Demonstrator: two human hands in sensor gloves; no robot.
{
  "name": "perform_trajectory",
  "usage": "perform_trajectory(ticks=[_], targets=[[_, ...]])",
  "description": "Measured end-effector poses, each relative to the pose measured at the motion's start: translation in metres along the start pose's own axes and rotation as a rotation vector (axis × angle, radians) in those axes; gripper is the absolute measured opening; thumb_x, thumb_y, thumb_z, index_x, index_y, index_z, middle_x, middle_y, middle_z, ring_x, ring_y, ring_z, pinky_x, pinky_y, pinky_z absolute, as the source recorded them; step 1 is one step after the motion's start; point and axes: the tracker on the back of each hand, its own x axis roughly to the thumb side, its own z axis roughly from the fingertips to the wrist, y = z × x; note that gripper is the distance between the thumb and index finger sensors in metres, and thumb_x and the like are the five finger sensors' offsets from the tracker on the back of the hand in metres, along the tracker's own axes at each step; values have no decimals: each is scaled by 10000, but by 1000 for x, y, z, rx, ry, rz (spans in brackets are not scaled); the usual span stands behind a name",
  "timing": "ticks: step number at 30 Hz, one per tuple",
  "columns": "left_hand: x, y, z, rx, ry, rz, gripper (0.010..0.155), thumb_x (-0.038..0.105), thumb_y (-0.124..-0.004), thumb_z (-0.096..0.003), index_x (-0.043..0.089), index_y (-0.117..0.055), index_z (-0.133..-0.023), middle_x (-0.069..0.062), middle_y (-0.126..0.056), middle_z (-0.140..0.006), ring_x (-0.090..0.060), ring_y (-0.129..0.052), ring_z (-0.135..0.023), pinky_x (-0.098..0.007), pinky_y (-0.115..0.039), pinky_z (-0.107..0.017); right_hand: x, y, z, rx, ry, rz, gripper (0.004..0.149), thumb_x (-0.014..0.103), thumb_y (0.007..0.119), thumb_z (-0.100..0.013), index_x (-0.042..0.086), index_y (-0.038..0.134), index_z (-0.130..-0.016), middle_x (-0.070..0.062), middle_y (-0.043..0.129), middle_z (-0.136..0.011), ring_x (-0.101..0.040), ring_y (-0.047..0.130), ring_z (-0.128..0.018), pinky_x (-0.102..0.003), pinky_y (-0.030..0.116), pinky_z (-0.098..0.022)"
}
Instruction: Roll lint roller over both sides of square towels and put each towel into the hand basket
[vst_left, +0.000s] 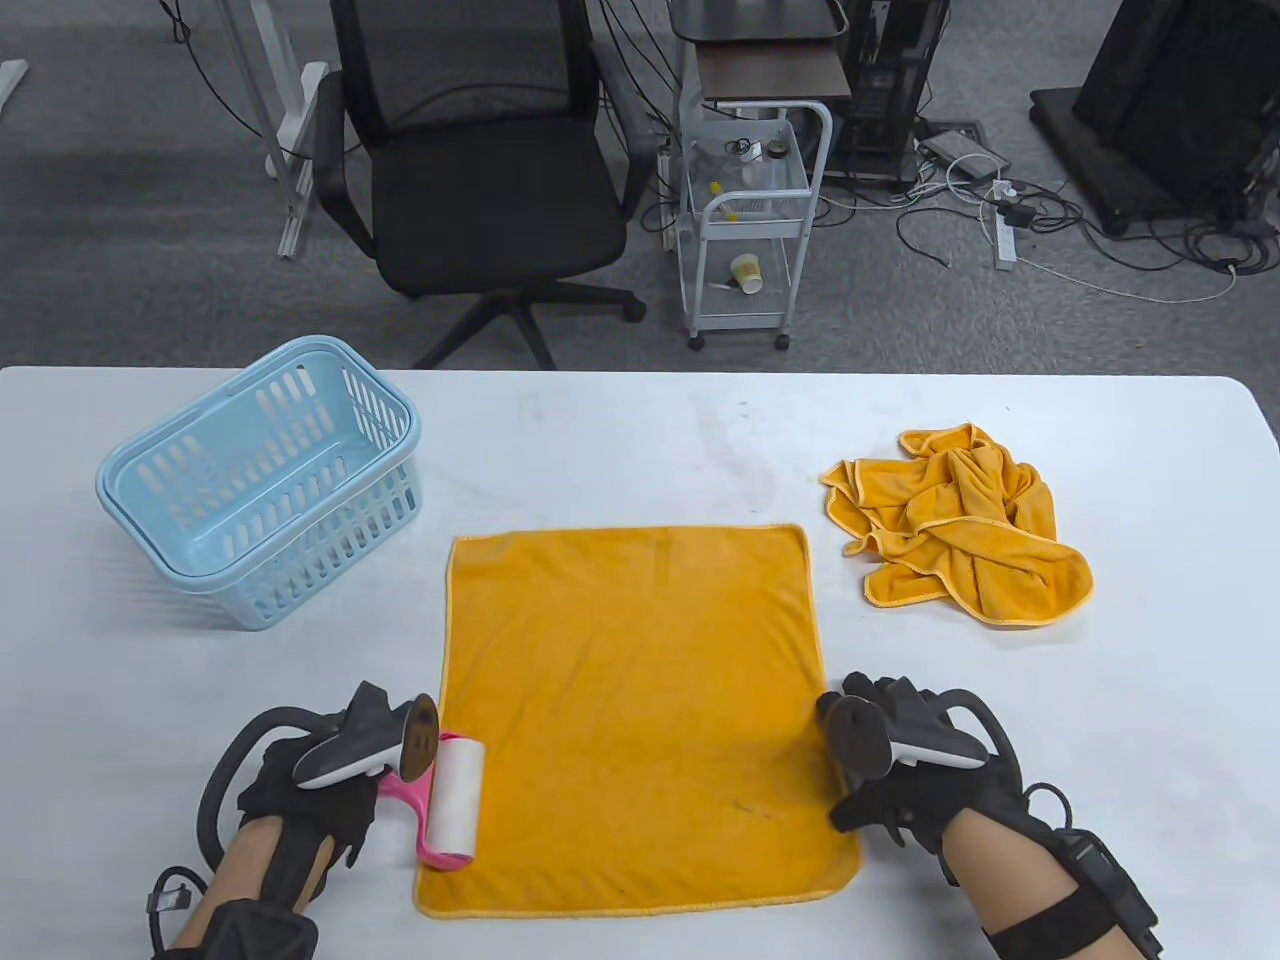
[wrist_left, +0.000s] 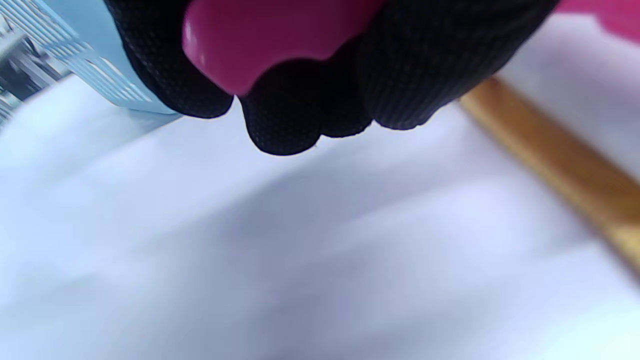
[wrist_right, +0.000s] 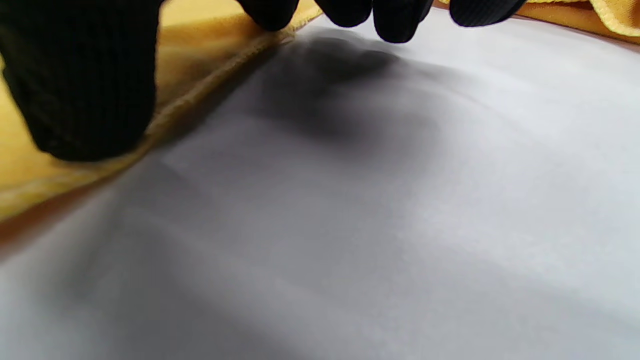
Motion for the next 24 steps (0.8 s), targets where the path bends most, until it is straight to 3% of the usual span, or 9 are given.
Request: perform_trajectory(ticks=[4,8,12,15,20,24], targets=[[34,34,-11,83,-154,126,444,390,-872,-503,392,-699,-912,74,-868,-909,-236,-994,-755,-544,-827,-618,-1,0,0,4,0,-10,1077,635,894,-399,119,323,-1153,-259,298,-1169,-560,409,-1047,-744,484,-670],[98,68,-29,170,-282,111,466,407,-869,-493,374,-690,-922,66,-870,-901,-233,-1005,-726,-520,-854,-593,-2,1,0,8,4,-21,1079,638,892,-398,118,321,-1153,-260,299,-1169,-562,409,-1045,-744,486,-670],[153,85,-45,204,-353,82,483,419,-860,-492,360,-675,-934,53,-863,-902,-233,-1006,-717,-502,-868,-586,-3,1,-1,10,5,-28,1077,639,889,-400,118,321,-1152,-261,303,-1168,-560,412,-1046,-742,487,-671],[176,86,-55,210,-367,58,486,426,-855,-492,356,-673,-936,50,-862,-903,-236,-1004,-719,-498,-868,-589,-3,1,-1,11,6,-31,1078,640,889,-400,118,320,-1152,-260,302,-1168,-560,412,-1046,-742,487,-670],[162,77,-68,195,-253,-39,461,418,-849,-491,384,-674,-916,66,-860,-909,-241,-995,-744,-522,-841,-608,-3,1,-1,10,5,-32,1076,639,888,-401,117,322,-1152,-261,305,-1167,-560,414,-1045,-743,488,-669],[110,64,-71,146,-74,-115,413,374,-858,-502,418,-692,-878,86,-855,-931,-245,-987,-800,-564,-813,-637,-3,1,-1,10,5,-29,1074,638,889,-401,117,326,-1152,-260,306,-1168,-560,416,-1045,-743,488,-669]])
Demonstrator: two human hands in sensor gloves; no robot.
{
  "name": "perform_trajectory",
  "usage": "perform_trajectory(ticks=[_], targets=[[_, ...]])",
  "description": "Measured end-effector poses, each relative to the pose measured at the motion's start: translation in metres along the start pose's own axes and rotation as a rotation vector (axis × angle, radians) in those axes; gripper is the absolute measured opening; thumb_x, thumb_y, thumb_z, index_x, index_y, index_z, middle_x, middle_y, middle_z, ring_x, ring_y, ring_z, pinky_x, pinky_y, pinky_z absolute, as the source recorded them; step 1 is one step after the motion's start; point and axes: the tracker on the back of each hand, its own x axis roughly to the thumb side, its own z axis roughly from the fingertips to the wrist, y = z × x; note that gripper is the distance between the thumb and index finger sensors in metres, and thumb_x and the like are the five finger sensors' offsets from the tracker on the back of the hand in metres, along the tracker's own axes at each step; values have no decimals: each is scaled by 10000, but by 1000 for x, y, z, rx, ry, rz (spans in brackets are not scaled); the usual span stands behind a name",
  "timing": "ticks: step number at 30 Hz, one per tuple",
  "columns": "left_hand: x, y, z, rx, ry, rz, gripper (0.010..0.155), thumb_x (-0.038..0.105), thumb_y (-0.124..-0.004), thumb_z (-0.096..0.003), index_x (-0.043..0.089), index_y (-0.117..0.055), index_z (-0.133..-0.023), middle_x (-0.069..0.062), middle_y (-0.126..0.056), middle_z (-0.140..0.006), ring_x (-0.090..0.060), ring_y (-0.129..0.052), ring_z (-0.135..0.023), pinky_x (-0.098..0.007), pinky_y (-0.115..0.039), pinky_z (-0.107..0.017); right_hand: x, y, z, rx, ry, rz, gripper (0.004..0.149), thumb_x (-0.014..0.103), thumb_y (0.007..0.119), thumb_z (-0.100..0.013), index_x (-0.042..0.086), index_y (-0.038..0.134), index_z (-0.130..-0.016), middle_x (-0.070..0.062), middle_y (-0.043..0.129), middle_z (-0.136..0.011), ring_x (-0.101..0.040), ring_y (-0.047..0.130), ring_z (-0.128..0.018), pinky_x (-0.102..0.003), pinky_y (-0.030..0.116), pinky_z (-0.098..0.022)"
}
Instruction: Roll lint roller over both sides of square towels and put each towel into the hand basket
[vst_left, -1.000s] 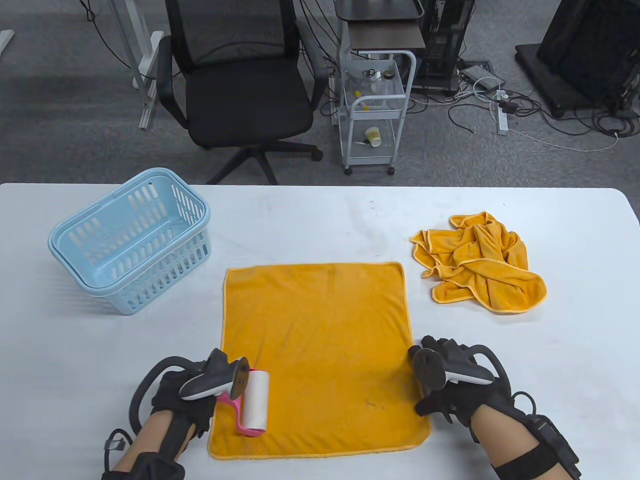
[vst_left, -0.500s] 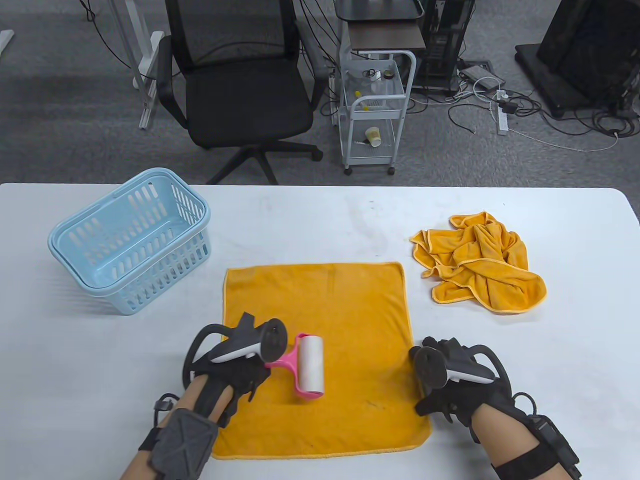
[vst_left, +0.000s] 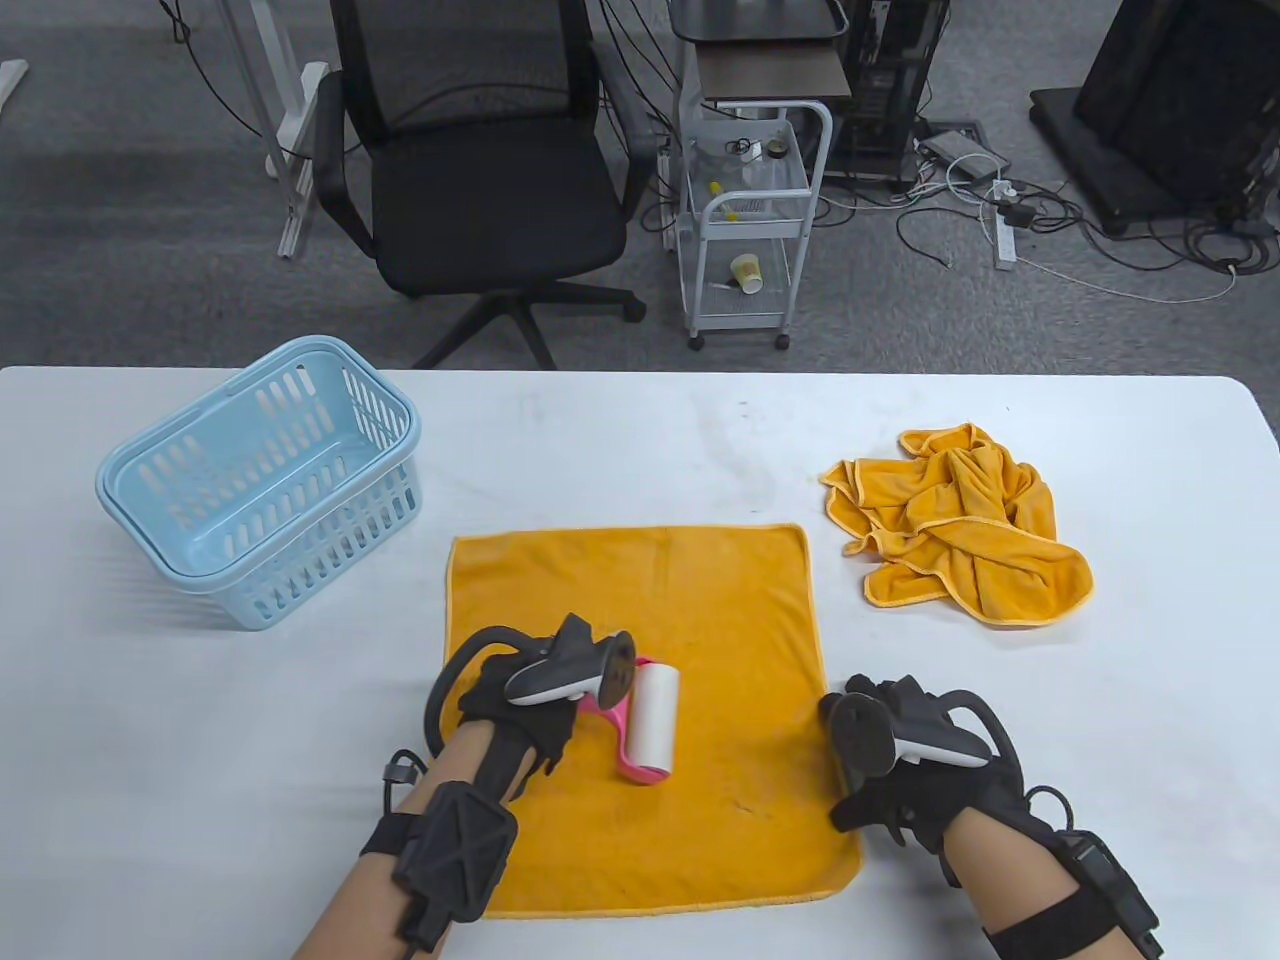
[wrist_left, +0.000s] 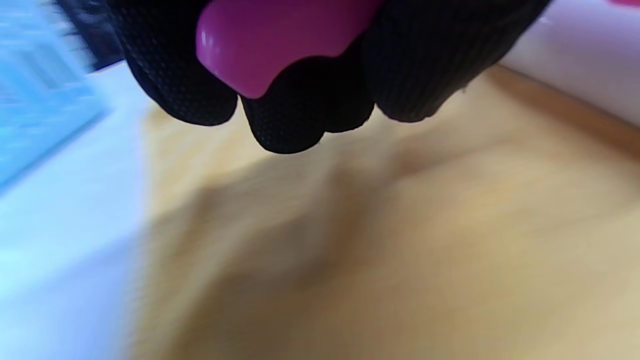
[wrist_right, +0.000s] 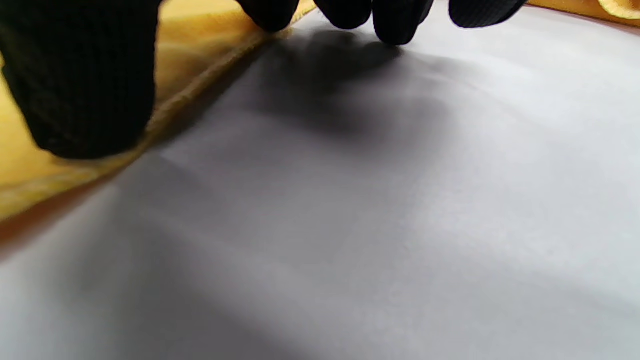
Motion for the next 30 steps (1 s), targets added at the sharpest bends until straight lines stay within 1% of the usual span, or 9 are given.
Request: perform_trajectory(ticks=[6,10,14,17,19,23,26,28,30], targets=[[-87,-36,13,-105,262,-54,387,346,-864,-506,430,-714,-853,85,-827,-983,-251,-960,-876,-593,-787,-663,0,0,0,1,-2,6,1072,636,890,-401,117,329,-1153,-261,309,-1168,-560,416,-1045,-743,488,-669],[-115,-43,19,-120,289,23,390,349,-863,-506,436,-719,-858,91,-817,-992,-255,-936,-889,-597,-775,-668,1,0,0,0,-2,10,1070,635,890,-402,115,333,-1153,-261,311,-1168,-562,419,-1043,-742,489,-669],[-98,-17,16,-23,189,153,425,365,-860,-507,426,-693,-893,86,-819,-981,-258,-937,-852,-572,-788,-654,1,0,-1,1,-4,9,1067,635,889,-403,116,334,-1153,-260,315,-1168,-560,421,-1044,-742,490,-669],[-61,11,2,53,57,213,463,395,-856,-499,415,-660,-918,83,-817,-974,-241,-956,-810,-527,-812,-631,0,1,-1,3,-3,1,1068,634,890,-404,116,332,-1153,-261,316,-1168,-561,422,-1043,-742,490,-668],[-24,30,-11,114,-44,233,474,407,-853,-493,412,-653,-923,84,-824,-963,-233,-964,-792,-509,-820,-622,0,1,-1,3,-2,0,1068,634,889,-404,117,331,-1153,-260,316,-1168,-559,419,-1044,-742,489,-669],[16,39,-32,143,-102,232,512,436,-822,-493,389,-616,-960,74,-835,-935,-227,-976,-764,-483,-832,-608,0,1,-1,4,-5,-1,1066,635,885,-408,115,327,-1152,-261,318,-1167,-560,417,-1043,-742,490,-668],[20,33,-43,138,-56,174,512,435,-810,-494,383,-612,-963,71,-832,-937,-234,-975,-764,-489,-828,-610,0,1,-1,1,-8,-3,1066,634,885,-408,112,328,-1152,-264,320,-1166,-563,417,-1042,-742,491,-667],[8,25,-47,109,5,118,486,431,-796,-498,400,-610,-946,85,-827,-940,-236,-973,-784,-504,-823,-620,0,1,0,1,-9,-2,1066,634,884,-409,110,328,-1153,-263,318,-1167,-562,419,-1042,-741,491,-667],[-16,17,-47,56,92,112,452,396,-815,-503,415,-634,-916,78,-821,-953,-258,-956,-824,-541,-797,-641,0,1,0,0,-10,-3,1063,633,883,-410,112,329,-1153,-264,321,-1167,-562,418,-1043,-742,491,-666]])
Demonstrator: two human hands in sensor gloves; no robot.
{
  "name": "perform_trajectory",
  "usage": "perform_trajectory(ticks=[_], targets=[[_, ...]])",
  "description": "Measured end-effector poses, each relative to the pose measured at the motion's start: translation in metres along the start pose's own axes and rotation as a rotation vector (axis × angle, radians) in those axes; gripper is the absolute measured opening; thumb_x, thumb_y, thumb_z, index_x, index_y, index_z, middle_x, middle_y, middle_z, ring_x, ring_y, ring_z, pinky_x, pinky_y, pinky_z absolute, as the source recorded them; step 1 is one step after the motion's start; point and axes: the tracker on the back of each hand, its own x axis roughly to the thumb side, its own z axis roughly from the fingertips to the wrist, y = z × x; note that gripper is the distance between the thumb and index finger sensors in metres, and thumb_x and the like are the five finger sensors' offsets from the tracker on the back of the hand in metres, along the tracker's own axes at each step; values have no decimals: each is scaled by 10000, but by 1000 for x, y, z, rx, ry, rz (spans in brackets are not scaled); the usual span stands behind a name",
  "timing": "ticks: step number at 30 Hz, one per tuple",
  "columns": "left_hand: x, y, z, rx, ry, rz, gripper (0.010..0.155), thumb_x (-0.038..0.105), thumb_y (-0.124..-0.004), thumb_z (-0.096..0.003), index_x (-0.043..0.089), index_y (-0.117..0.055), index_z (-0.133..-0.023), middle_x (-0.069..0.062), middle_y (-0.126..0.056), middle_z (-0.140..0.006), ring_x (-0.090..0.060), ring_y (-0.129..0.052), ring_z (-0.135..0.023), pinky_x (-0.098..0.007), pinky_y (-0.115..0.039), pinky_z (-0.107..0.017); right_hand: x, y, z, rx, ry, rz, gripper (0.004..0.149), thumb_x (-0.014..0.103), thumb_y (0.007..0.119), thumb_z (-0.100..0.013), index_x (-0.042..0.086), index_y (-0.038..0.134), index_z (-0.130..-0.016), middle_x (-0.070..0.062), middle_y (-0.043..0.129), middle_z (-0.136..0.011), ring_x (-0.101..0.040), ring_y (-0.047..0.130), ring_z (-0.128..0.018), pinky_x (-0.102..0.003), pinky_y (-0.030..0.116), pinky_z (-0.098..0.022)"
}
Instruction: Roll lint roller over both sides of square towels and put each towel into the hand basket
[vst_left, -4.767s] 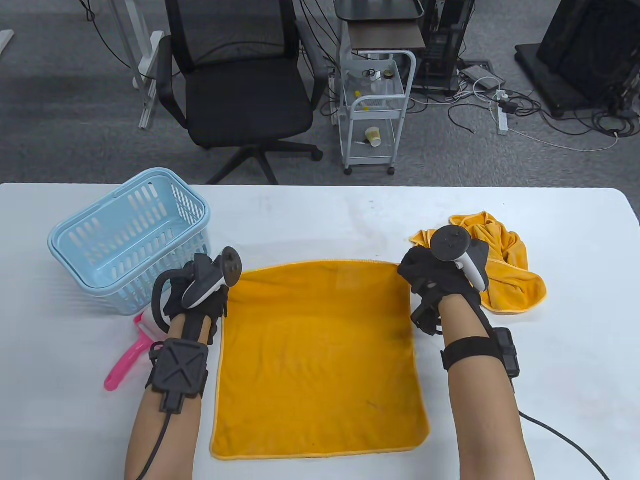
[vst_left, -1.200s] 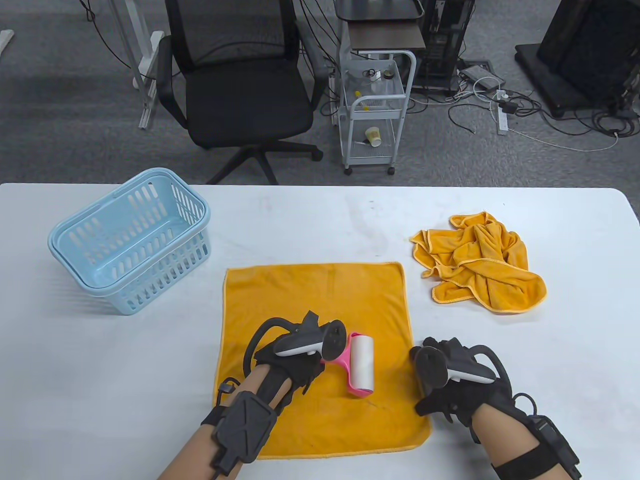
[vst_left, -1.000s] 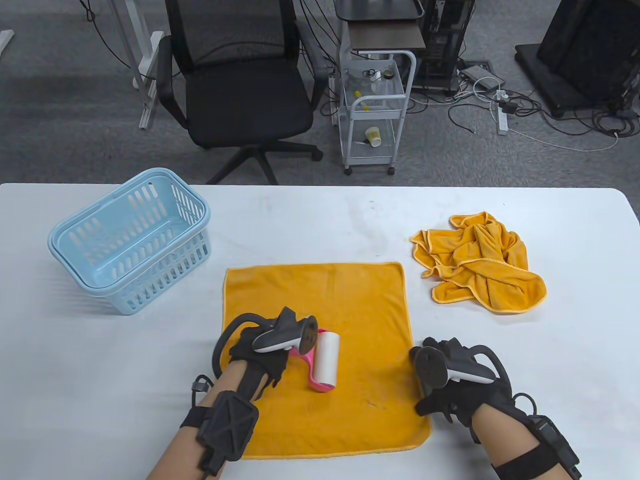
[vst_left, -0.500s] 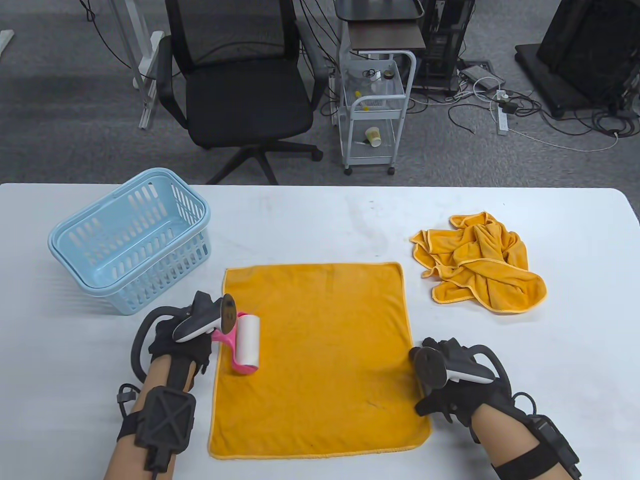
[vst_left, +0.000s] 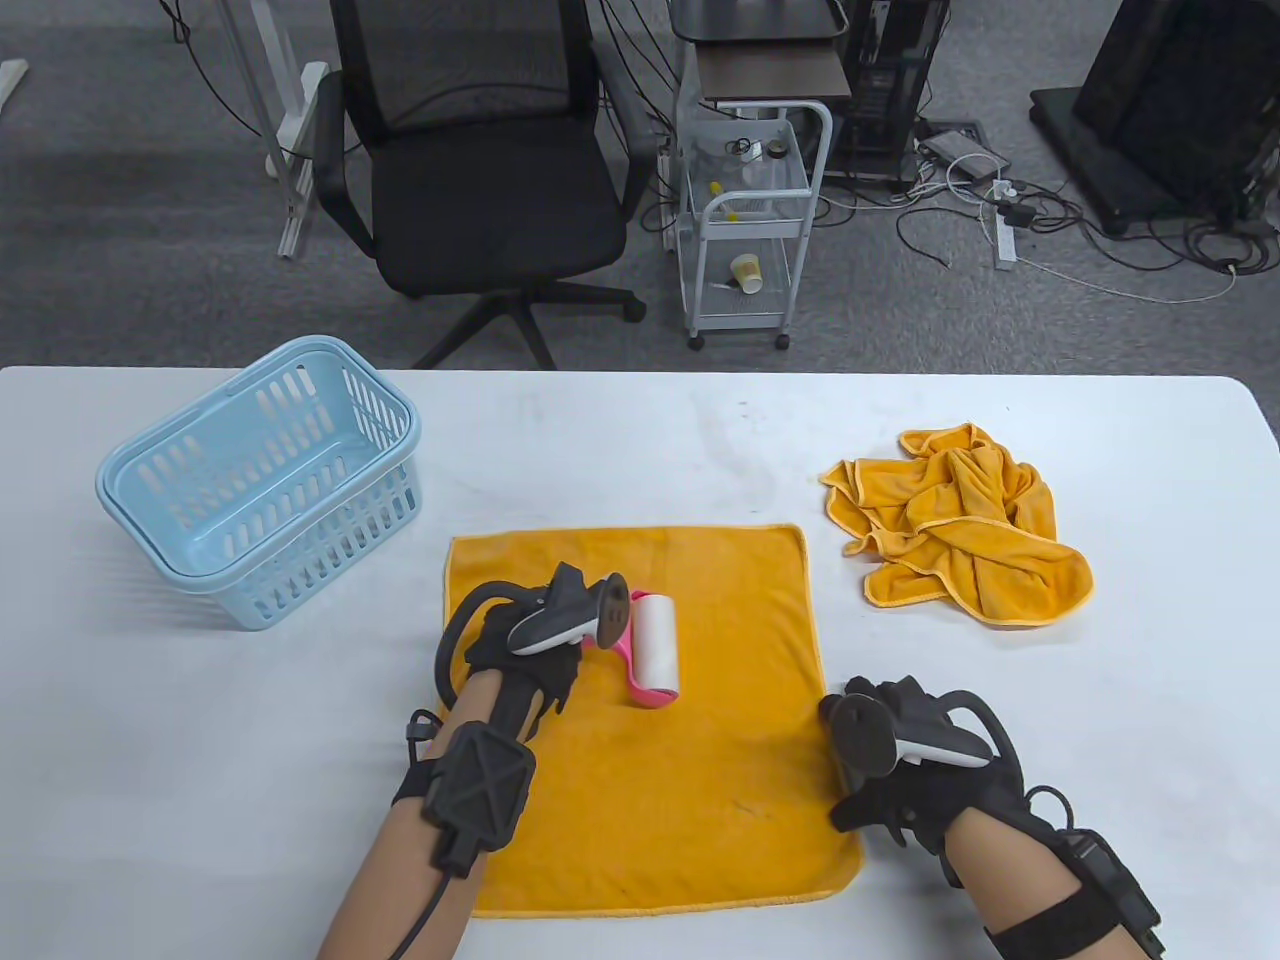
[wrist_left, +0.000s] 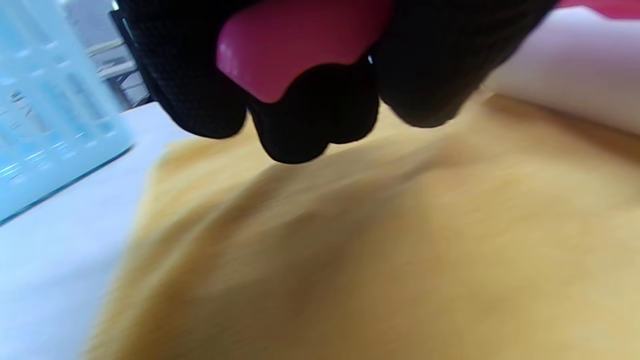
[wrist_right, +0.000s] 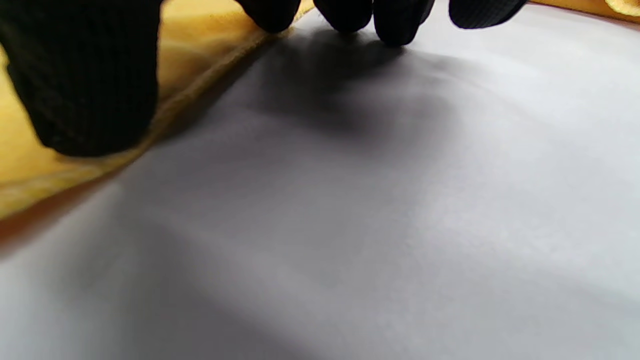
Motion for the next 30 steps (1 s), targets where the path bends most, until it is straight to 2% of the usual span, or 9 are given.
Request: perform_trajectory(ticks=[7,10,12,14,17,22,26,30], targets=[[-88,-17,18,-98,301,-177,422,351,-828,-508,420,-664,-890,59,-791,-998,-284,-911,-911,-573,-762,-682,0,0,0,4,-1,4,1065,632,885,-410,110,330,-1154,-264,322,-1168,-564,419,-1042,-742,491,-667],[-110,-22,25,-94,357,-177,430,355,-826,-509,422,-660,-900,59,-777,-1014,-286,-892,-929,-571,-753,-690,0,0,0,4,-2,5,1063,632,884,-410,110,331,-1154,-265,323,-1167,-566,422,-1041,-742,491,-667],[-115,-21,28,-97,331,-103,438,362,-825,-511,427,-653,-909,65,-774,-1009,-282,-890,-919,-566,-752,-689,0,0,0,3,-2,5,1060,632,883,-411,111,334,-1153,-264,324,-1167,-563,423,-1042,-741,492,-667],[-106,-14,31,-38,240,23,450,373,-832,-505,426,-648,-912,73,-793,-984,-273,-909,-888,-554,-773,-669,0,0,0,3,-1,5,1063,632,884,-410,110,331,-1153,-264,324,-1167,-564,424,-1041,-741,492,-668],[-70,0,24,12,75,184,475,401,-841,-495,419,-640,-926,74,-816,-960,-259,-940,-842,-516,-804,-647,0,0,0,3,-1,2,1061,632,884,-410,112,333,-1153,-264,321,-1167,-561,421,-1042,-741,492,-667],[5,17,9,40,-108,206,506,441,-851,-479,403,-638,-937,67,-851,-929,-237,-988,-781,-456,-867,-607,0,0,0,3,0,-1,1062,633,884,-409,113,332,-1153,-262,321,-1166,-560,418,-1043,-741,491,-668],[37,14,2,35,-144,162,507,449,-850,-477,391,-646,-938,62,-862,-920,-239,-999,-764,-446,-877,-598,0,0,0,3,0,-2,1059,633,883,-411,114,332,-1153,-261,317,-1167,-562,418,-1042,-741,491,-668],[26,5,2,14,-53,54,461,418,-847,-485,406,-658,-905,68,-865,-915,-258,-992,-780,-490,-852,-610,0,0,0,3,1,-1,1059,633,882,-411,112,333,-1152,-263,319,-1167,-560,419,-1043,-741,492,-667]])
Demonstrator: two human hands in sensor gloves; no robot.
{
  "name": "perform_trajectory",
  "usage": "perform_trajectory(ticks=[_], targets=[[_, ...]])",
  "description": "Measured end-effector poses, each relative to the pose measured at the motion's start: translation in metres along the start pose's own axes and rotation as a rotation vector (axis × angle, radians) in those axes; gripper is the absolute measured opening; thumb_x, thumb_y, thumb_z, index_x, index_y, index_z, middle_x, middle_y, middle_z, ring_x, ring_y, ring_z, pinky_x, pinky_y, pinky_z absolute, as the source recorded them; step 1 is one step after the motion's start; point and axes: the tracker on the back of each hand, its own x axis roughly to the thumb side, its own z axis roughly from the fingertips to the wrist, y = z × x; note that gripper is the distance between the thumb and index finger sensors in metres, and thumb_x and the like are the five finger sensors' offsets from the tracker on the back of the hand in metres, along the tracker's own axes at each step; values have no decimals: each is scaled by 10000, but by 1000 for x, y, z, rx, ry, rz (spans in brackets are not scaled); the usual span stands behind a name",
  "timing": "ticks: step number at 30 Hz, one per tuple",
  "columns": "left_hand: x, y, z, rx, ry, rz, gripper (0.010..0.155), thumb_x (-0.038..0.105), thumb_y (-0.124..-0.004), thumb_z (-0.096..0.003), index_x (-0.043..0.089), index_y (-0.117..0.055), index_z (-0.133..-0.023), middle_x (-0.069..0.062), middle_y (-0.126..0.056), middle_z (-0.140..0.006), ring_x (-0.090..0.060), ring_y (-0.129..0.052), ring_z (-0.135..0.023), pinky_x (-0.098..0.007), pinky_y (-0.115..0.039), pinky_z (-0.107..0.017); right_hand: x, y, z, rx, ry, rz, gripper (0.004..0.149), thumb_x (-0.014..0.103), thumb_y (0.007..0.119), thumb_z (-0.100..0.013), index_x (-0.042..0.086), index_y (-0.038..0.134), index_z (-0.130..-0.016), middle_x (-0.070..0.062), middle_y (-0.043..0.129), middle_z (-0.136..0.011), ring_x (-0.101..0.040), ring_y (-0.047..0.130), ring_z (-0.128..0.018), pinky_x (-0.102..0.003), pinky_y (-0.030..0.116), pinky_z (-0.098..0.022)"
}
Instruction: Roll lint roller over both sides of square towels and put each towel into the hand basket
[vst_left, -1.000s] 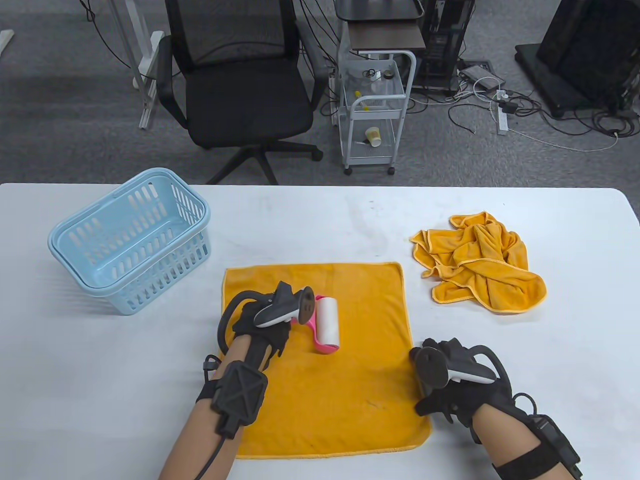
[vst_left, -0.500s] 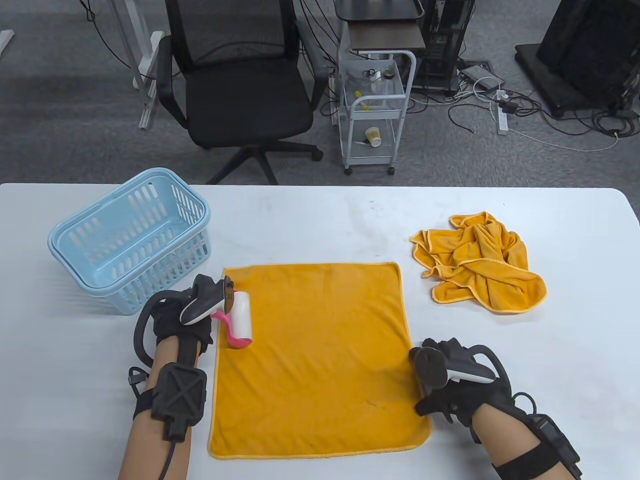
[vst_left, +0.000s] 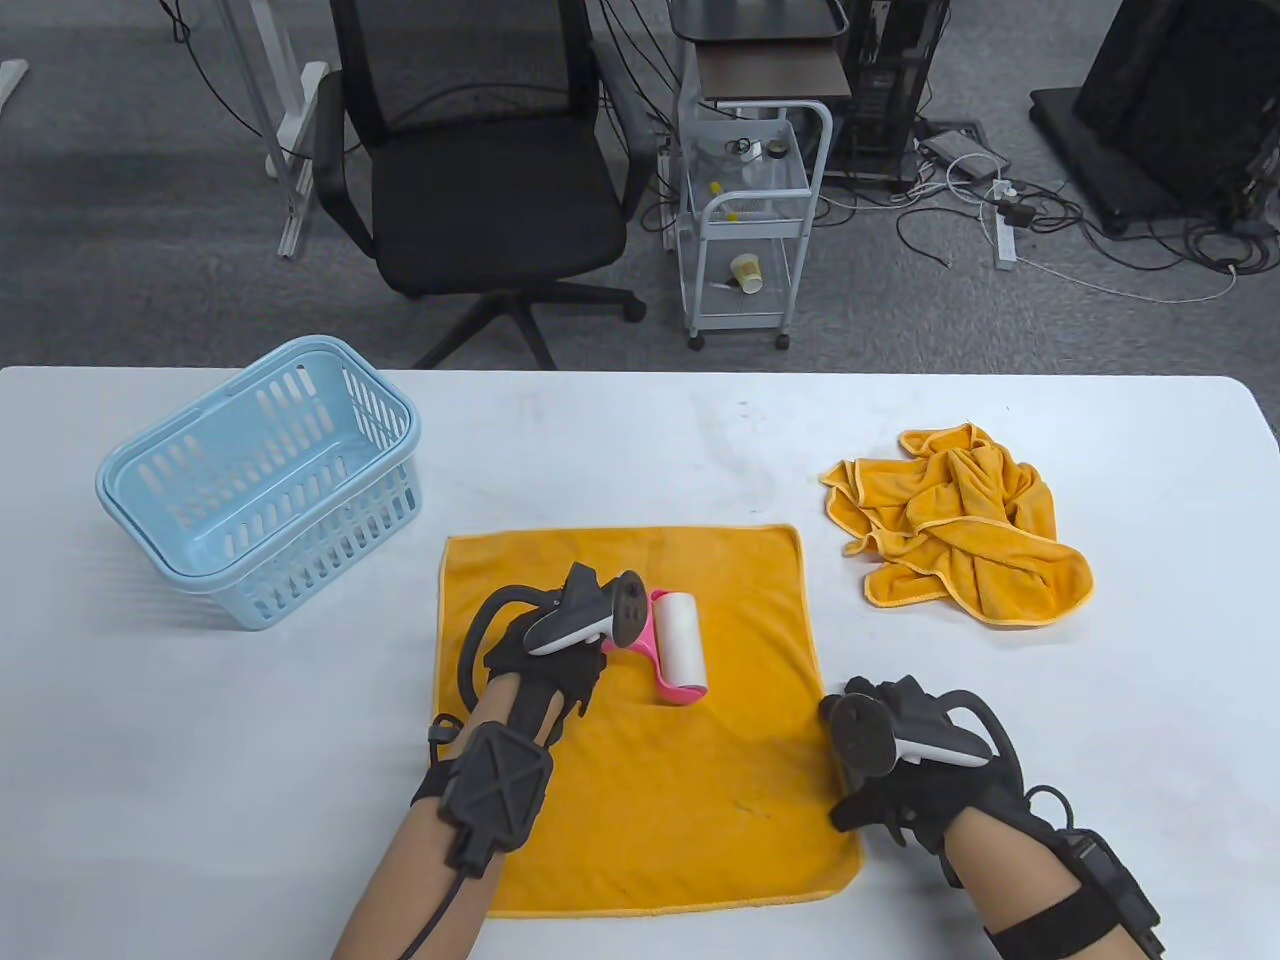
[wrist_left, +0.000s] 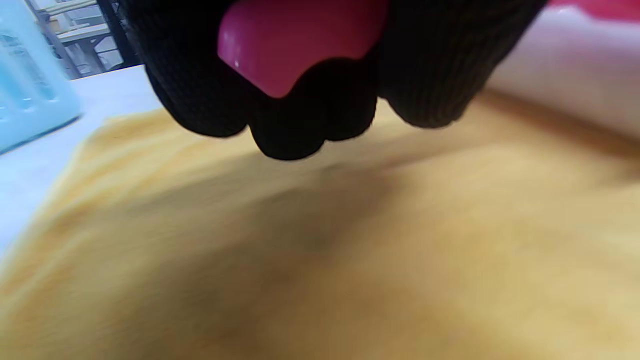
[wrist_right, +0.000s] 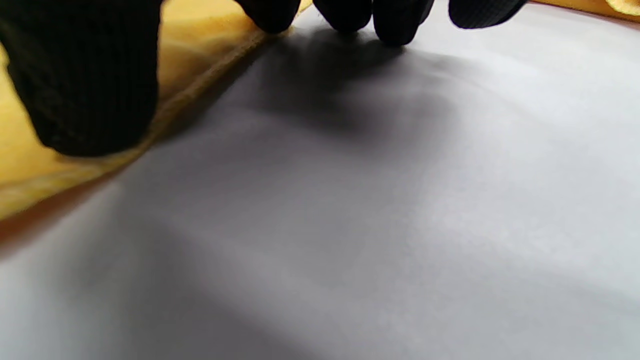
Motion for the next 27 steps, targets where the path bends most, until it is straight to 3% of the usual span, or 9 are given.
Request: perform_trajectory(ticks=[8,11,14,17,19,22,27], targets=[[-96,-14,29,-90,328,-242,408,361,-853,-504,416,-685,-873,66,-827,-980,-280,-945,-882,-530,-793,-682,0,0,0,1,0,5,1058,633,883,-410,113,337,-1153,-262,324,-1167,-560,423,-1043,-740,493,-667],[-123,-21,40,-105,402,-263,414,364,-851,-504,420,-681,-878,65,-811,-998,-281,-930,-902,-527,-785,-692,0,0,0,1,0,5,1057,632,883,-411,112,338,-1153,-262,325,-1167,-561,426,-1041,-741,494,-667],[-130,-21,47,-99,373,-183,425,371,-852,-504,419,-676,-887,69,-807,-999,-276,-927,-897,-521,-783,-693,0,0,0,1,0,5,1058,633,882,-410,112,338,-1152,-263,327,-1166,-562,426,-1041,-740,494,-667],[-108,-14,51,-38,225,-48,444,389,-856,-496,415,-666,-895,70,-821,-976,-263,-949,-860,-505,-806,-672,1,0,0,0,0,8,1055,632,881,-412,111,339,-1152,-261,328,-1167,-559,430,-1041,-739,495,-667],[-78,-5,50,4,113,31,456,401,-858,-492,404,-663,-904,72,-831,-961,-256,-963,-834,-494,-824,-652,1,0,0,0,0,8,1057,632,883,-411,110,339,-1152,-263,328,-1167,-562,428,-1041,-739,494,-668],[-29,4,46,40,-40,65,466,419,-863,-482,400,-668,-905,74,-848,-940,-241,-986,-801,-474,-852,-625,0,0,0,0,0,5,1059,633,883,-410,111,338,-1152,-260,326,-1167,-561,425,-1041,-740,494,-667],[28,0,37,32,-168,62,478,432,-862,-479,382,-666,-912,68,-860,-923,-235,-1000,-774,-455,-872,-600,1,0,0,-2,1,2,1055,632,881,-412,112,339,-1152,-261,325,-1167,-561,423,-1042,-740,494,-667]])
